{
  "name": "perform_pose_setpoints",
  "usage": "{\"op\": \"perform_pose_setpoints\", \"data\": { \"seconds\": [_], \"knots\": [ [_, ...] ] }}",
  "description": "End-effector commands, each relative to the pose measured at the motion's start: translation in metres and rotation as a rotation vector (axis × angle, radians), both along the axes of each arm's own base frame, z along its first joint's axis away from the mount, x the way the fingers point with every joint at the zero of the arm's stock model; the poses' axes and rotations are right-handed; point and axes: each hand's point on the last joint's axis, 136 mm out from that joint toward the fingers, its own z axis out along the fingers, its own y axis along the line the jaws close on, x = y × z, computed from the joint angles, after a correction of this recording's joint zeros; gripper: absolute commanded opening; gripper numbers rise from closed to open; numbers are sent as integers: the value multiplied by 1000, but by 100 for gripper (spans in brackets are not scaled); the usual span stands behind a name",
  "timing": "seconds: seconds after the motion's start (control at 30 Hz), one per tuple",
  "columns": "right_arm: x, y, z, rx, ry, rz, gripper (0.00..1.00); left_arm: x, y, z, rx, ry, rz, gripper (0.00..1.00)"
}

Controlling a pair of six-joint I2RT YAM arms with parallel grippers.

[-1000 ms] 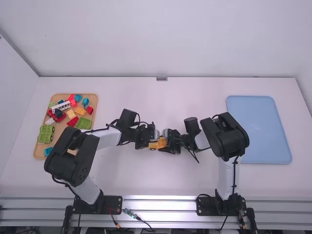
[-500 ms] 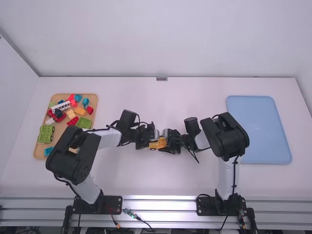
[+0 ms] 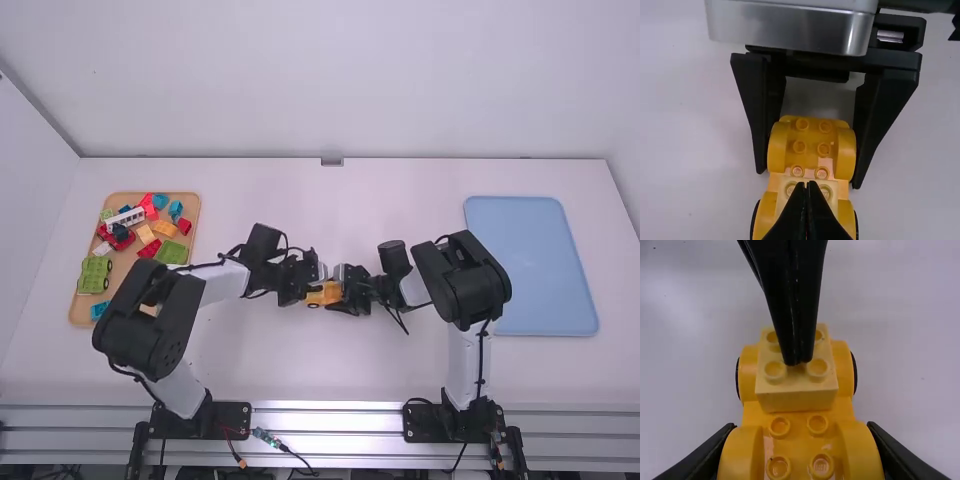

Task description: Assemble lego blocks to make yellow taxi

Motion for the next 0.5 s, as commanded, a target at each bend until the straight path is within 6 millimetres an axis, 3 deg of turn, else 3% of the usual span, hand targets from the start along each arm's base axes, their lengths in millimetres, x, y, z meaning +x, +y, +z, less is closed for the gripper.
{"op": "perform_pose_setpoints", "data": {
  "seconds": [0.0, 0.47],
  "knots": [
    [3, -8, -15, -67, -7, -37, 26, -8, 32, -43, 203, 61, 88, 2],
    [3, -8, -15, -68, -7, -39, 26, -12, 44, -56, 177, 43, 165, 2]
  ]
}}
